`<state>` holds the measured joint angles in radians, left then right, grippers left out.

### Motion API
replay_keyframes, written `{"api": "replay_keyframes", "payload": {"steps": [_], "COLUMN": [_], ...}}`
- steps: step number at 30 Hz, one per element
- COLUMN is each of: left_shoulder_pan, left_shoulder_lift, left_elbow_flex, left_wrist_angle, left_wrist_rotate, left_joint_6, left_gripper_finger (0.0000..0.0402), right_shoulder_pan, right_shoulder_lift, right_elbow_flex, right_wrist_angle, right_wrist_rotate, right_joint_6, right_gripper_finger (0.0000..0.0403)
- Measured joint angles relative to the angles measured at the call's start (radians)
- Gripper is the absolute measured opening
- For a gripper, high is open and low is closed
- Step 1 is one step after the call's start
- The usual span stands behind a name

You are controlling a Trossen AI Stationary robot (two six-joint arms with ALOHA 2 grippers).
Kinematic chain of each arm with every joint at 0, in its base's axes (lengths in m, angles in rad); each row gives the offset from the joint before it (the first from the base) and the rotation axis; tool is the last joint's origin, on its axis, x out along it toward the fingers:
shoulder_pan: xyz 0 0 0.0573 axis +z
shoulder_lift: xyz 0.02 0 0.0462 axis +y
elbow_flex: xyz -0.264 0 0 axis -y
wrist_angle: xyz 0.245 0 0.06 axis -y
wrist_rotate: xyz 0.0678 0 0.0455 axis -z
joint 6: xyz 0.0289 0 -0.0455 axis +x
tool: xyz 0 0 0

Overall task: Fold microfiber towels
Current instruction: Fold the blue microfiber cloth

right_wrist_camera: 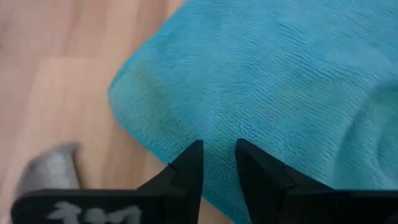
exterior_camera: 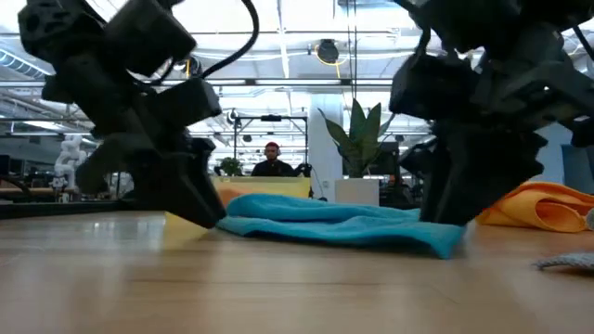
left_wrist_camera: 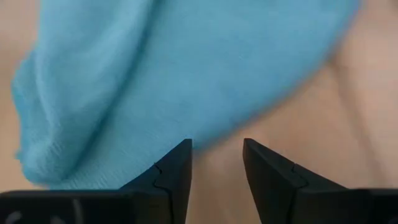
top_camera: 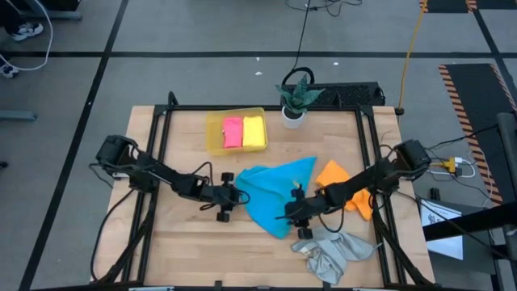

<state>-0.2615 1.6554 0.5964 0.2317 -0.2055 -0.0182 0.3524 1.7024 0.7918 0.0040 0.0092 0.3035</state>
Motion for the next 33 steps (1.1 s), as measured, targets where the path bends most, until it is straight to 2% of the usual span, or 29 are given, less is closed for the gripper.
{"api": "replay_keyframes", "payload": {"steps": [4, 7, 11, 15, 18, 23, 26, 30, 33], "left_shoulder_pan": [-0.065, -0.126, -0.166, -0.143, -0.110, -0.025, 0.034, 0.093, 0.104], "left_shoulder_lift": [-0.056, -0.113, -0.151, -0.132, -0.082, 0.053, 0.106, 0.131, 0.124], "left_elbow_flex": [0.000, 0.000, 0.000, 0.000, -0.001, -0.002, -0.001, 0.020, 0.044], "left_wrist_angle": [0.006, 0.029, 0.074, 0.086, 0.078, 0.156, 0.224, 0.232, 0.178], "left_wrist_rotate": [0.031, 0.015, -0.084, -0.084, -0.089, -0.084, -0.047, 0.029, 0.053], "left_joint_6": [-0.038, -0.037, 0.010, 0.102, 0.175, 0.250, 0.267, 0.272, 0.285], "left_gripper_finger": [0.0145, 0.0145, 0.0145, 0.0145, 0.0145, 0.0145, 0.0145, 0.0144, 0.0120], "right_shoulder_pan": [-0.002, 0.000, 0.012, 0.015, 0.017, 0.016, 0.017, 0.022, 0.044], "right_shoulder_lift": [-0.061, -0.138, -0.252, -0.266, -0.211, -0.129, -0.116, -0.116, -0.116], "right_elbow_flex": [-0.001, -0.006, -0.006, -0.043, -0.076, -0.086, -0.086, -0.086, -0.086], "right_wrist_angle": [-0.177, -0.307, -0.277, -0.067, 0.059, 0.102, 0.112, 0.173, 0.215], "right_wrist_rotate": [0.091, 0.175, 0.259, 0.221, 0.195, 0.155, 0.119, 0.096, 0.090], "right_joint_6": [0.048, 0.103, 0.136, 0.067, 0.029, -0.013, -0.031, -0.059, -0.097], "right_gripper_finger": [0.0084, 0.0083, 0.0083, 0.0084, 0.0087, 0.0090, 0.0091, 0.0091, 0.0091]}}
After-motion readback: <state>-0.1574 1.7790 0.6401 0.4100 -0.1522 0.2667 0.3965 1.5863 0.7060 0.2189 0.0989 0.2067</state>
